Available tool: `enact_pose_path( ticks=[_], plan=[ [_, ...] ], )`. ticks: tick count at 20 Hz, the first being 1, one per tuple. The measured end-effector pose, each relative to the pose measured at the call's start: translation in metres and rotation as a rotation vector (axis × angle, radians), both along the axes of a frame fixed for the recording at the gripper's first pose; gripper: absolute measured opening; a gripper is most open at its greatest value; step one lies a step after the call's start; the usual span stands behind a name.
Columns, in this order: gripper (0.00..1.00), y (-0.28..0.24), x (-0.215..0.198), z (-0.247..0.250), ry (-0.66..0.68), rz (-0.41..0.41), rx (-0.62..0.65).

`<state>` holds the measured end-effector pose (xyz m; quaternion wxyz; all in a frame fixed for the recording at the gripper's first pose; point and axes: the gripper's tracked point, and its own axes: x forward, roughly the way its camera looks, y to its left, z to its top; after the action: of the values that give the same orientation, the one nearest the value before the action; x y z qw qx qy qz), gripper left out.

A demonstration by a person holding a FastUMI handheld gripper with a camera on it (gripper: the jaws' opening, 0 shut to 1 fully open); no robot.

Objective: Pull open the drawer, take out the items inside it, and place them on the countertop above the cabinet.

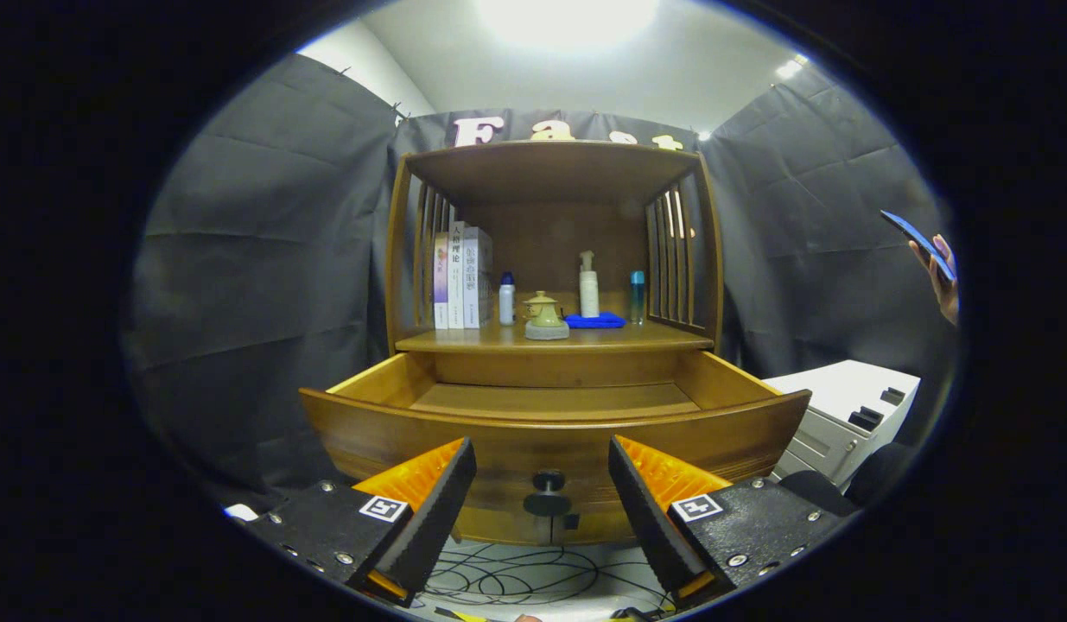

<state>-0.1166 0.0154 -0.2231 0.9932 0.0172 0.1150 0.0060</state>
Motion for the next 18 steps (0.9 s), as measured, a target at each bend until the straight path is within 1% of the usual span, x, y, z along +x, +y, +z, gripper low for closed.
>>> enact_pose_path(
  ticks=[3,5,7,11,14,18],
  plan=[
    [0.95,-0.001,0.015,-0.015,0.012,-0.027,0.039],
    [0.95,-0.006,0.025,-0.025,0.022,-0.046,0.040],
    [0.95,-0.002,0.033,-0.036,0.043,-0.032,0.044],
    [0.95,-0.008,0.042,-0.045,0.044,-0.036,0.028],
    [0.95,-0.006,0.044,-0.041,0.034,-0.037,0.026],
    [0.95,-0.012,0.059,-0.042,0.046,-0.006,0.029]
  ],
)
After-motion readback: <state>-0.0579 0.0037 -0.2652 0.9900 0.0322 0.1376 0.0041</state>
